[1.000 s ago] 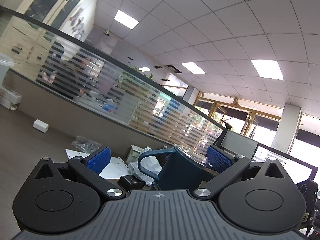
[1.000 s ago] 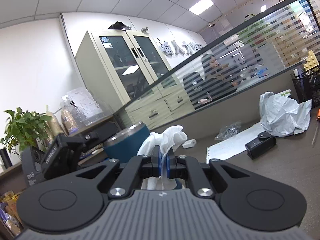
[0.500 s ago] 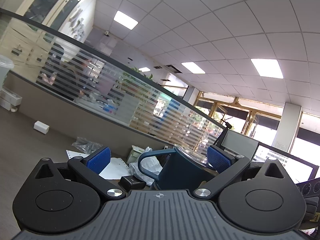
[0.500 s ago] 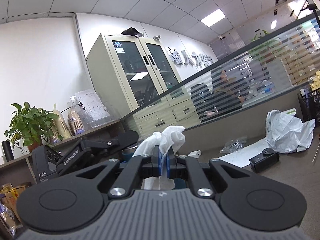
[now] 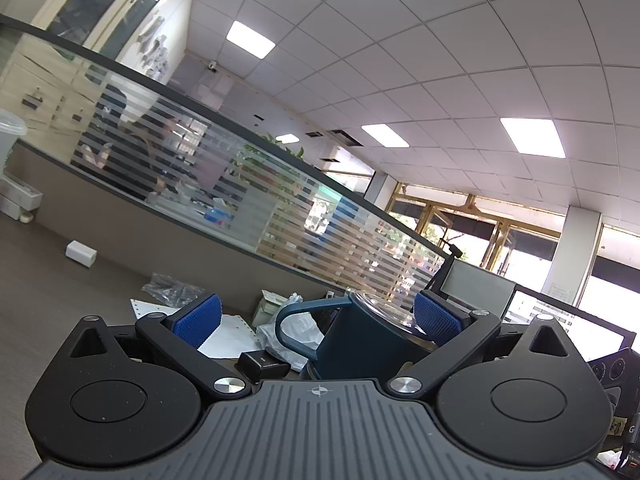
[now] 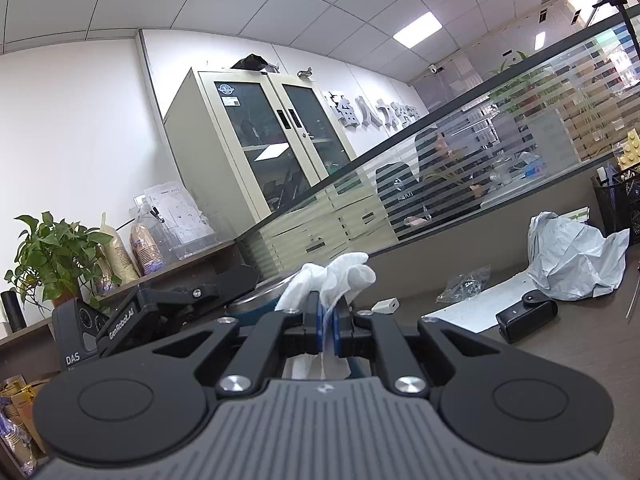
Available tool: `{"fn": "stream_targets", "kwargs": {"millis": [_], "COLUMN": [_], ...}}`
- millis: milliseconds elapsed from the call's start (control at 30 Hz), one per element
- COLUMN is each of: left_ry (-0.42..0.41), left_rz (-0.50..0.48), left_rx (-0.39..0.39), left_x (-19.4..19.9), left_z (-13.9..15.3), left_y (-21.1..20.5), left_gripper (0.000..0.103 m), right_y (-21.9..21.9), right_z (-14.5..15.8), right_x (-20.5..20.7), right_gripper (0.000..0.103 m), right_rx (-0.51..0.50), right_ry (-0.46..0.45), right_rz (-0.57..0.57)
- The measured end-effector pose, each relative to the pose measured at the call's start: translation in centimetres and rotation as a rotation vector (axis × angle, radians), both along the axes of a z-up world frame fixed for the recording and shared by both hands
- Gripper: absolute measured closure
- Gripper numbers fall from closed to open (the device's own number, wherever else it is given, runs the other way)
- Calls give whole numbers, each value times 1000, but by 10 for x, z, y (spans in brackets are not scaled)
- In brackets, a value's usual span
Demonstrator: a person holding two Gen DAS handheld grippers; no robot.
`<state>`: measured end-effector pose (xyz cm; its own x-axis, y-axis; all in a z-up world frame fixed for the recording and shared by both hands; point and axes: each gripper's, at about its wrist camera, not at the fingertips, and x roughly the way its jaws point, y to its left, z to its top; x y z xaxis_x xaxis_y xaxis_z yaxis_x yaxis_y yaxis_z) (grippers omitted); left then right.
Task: Clean container
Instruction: 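Tilt the thermos with the left gripper while the right gripper's tissue wipes its base, then tilt the blue thermos upright with the left gripper while the right gripper's tissue wipes its body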
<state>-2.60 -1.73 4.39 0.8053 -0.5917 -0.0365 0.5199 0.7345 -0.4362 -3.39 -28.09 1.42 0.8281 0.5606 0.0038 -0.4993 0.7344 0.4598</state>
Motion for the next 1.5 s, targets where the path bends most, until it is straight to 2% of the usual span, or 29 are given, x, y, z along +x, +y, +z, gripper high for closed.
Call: {"fn": "stream_targets", "kwargs": {"millis": [300,467,1000,1500], "left_ry": [0,-1,4,2], "left_rz": [-2,-2,-2,-5], "left_rx": [2,1,-7,-7], "left_x": [0,1,6,4], "left_z": [0,0,2,0], "left_y": [2,2,4,0], "left_gripper": [0,0,0,0], "right_y": [2,7,6,11], "right_z": [4,0,-20,-25], "right_x": [7,8,15,13], "right_gripper": [93,93,93,93], "right_rx": [-6,-44,-48,-93], "right_ry": [-14,-9,77,97], "right_rz": [-6,-19,-15,-37]}}
